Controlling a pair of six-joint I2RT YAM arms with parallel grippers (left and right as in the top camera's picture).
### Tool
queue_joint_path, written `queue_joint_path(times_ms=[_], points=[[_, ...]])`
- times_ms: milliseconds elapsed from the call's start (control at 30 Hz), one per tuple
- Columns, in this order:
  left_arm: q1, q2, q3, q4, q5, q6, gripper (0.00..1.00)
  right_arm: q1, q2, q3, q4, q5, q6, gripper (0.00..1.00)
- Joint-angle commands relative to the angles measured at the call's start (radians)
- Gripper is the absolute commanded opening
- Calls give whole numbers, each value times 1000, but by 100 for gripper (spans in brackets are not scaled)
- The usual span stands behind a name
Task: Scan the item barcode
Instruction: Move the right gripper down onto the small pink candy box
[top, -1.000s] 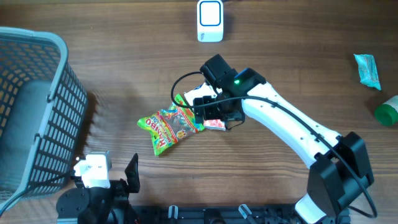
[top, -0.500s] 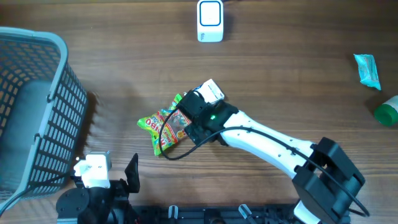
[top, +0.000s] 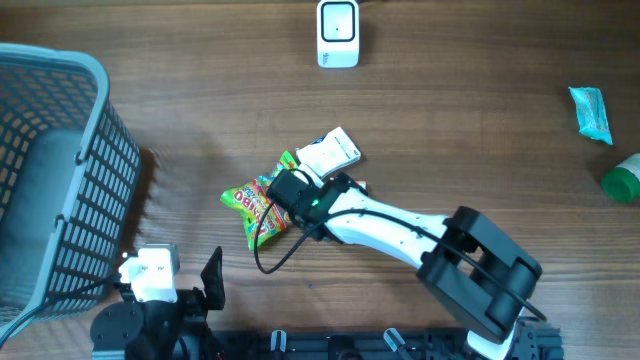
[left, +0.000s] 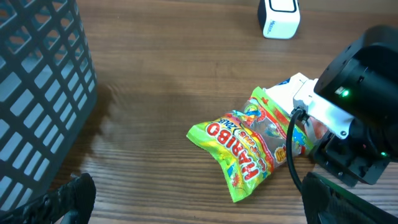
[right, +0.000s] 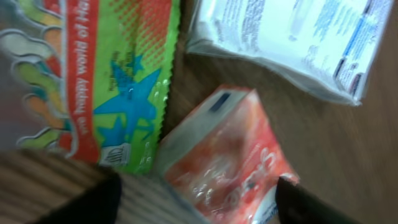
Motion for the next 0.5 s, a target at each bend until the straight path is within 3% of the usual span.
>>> queue_joint_path(times_ms=[0,67,233,367,467], points=[[3,0,-6,3,16,-13,100,-5,79,-19,-16,49,2,52],[3,0,-6,3,16,-13,100,-5,79,-19,-21,49,1,35],[3,0,-6,3,16,-13,100,-5,78,-19,-21,49,3,6],[3,0,-5,3,16,-13,100,-5,68,24,-69,41,115,4],[3,0,-6,3,16,-13,100,-5,24,134,-211,33,324,4]])
